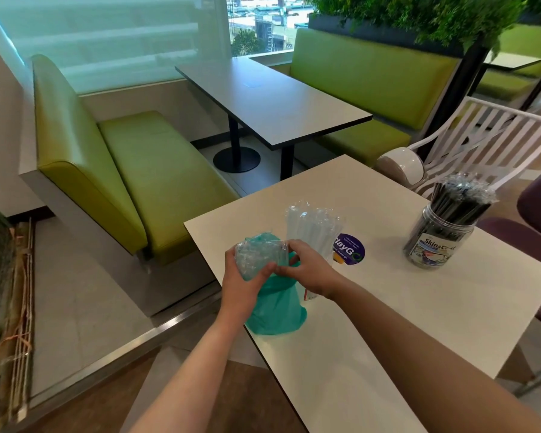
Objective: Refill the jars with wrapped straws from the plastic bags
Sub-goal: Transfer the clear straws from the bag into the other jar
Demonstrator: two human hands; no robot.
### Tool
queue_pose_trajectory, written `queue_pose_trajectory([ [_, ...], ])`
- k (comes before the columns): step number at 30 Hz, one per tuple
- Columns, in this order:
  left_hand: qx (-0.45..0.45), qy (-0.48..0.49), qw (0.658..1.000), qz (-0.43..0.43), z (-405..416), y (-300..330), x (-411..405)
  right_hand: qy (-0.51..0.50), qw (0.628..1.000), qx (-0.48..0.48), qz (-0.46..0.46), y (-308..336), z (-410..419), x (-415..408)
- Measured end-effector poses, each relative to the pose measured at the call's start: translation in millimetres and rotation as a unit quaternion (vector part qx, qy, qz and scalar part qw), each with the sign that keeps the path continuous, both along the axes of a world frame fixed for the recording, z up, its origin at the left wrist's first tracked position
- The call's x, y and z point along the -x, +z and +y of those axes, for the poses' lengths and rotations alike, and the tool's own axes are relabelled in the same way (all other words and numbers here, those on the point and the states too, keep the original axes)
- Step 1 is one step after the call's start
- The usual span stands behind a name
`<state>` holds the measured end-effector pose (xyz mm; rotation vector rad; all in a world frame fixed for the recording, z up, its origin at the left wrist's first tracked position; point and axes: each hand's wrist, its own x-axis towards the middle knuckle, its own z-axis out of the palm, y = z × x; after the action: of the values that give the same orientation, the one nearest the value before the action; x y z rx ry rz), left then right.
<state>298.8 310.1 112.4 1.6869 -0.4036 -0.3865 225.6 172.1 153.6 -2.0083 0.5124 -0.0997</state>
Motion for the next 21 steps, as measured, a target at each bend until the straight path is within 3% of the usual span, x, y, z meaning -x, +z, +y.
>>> queue_pose_trajectory([
  [13, 0.006, 0.022, 1.000, 0.008, -3.4, 0.3, 0.7, -0.050, 0.997, -0.049, -0.026, 5.4, 3.6, 6.2],
  [21, 0.019, 0.029, 0.999, 0.010, -4.5, 1.6, 0.9, -0.081, 0.996, -0.013, -0.041, 22.7, -0.2, 4.2],
])
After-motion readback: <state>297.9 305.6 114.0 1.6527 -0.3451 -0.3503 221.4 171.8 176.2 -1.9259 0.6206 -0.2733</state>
